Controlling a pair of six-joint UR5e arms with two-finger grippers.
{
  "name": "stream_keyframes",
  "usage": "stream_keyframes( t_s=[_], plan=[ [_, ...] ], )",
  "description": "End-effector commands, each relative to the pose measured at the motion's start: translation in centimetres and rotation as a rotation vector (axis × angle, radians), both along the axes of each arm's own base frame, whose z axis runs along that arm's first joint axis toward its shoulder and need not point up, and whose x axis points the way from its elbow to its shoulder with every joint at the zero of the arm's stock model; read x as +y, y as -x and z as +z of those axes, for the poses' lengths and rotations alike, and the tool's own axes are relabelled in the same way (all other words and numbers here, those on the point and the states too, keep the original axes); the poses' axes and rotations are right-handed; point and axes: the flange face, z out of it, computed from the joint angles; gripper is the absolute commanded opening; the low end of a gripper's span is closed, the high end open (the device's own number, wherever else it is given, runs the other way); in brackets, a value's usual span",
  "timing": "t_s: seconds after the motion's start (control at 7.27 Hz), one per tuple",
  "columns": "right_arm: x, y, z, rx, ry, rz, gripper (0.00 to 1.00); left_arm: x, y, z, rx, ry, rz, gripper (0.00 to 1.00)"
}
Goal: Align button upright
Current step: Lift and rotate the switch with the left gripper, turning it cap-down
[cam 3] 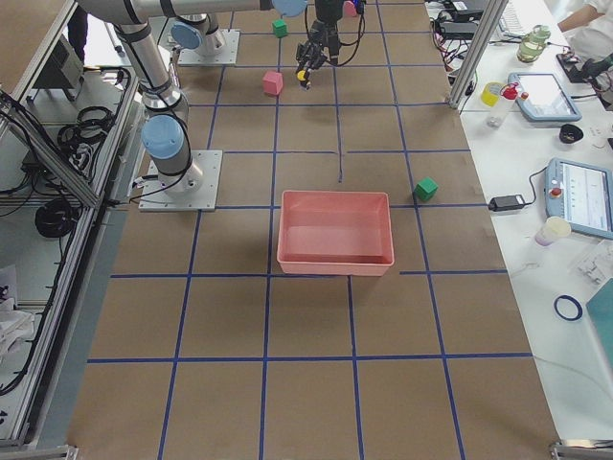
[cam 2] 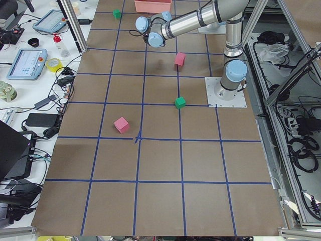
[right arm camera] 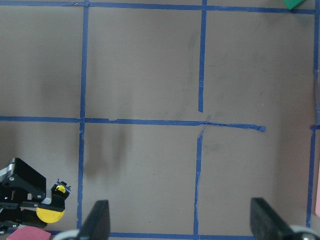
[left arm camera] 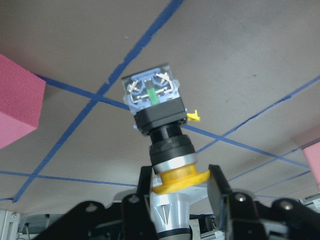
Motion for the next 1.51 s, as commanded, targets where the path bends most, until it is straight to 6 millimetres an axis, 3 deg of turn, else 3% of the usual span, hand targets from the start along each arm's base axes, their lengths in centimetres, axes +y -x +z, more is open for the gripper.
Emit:
stream_keyframes(
  t_s=[0.0, 0.69, 0.96, 1.38],
  plan=[
    [0.0, 0.0, -0.1, -0.002, -0.002, 0.0, 1.0, 0.0, -2.1, -3.0, 0.112, -0.004, 0.02, 0.0],
    [0.0, 0.0, -0.1, -0.004, -0.004, 0.001, 1.0, -1.4, -3.3, -6.1, 0.161, -0.096, 0.119, 0.0],
    [0.0, 0.0, -0.3, -0.003, -0.01, 0.001, 1.0, -2.1, -5.1, -7.3, 0.159, -0.117, 0.155, 0.0],
    [0.1, -0.1, -0.3, -0.003, -0.01, 0.002, 1.0, -2.2, -4.9, -7.5, 0.185, -0.138, 0.187, 0.0]
  ],
)
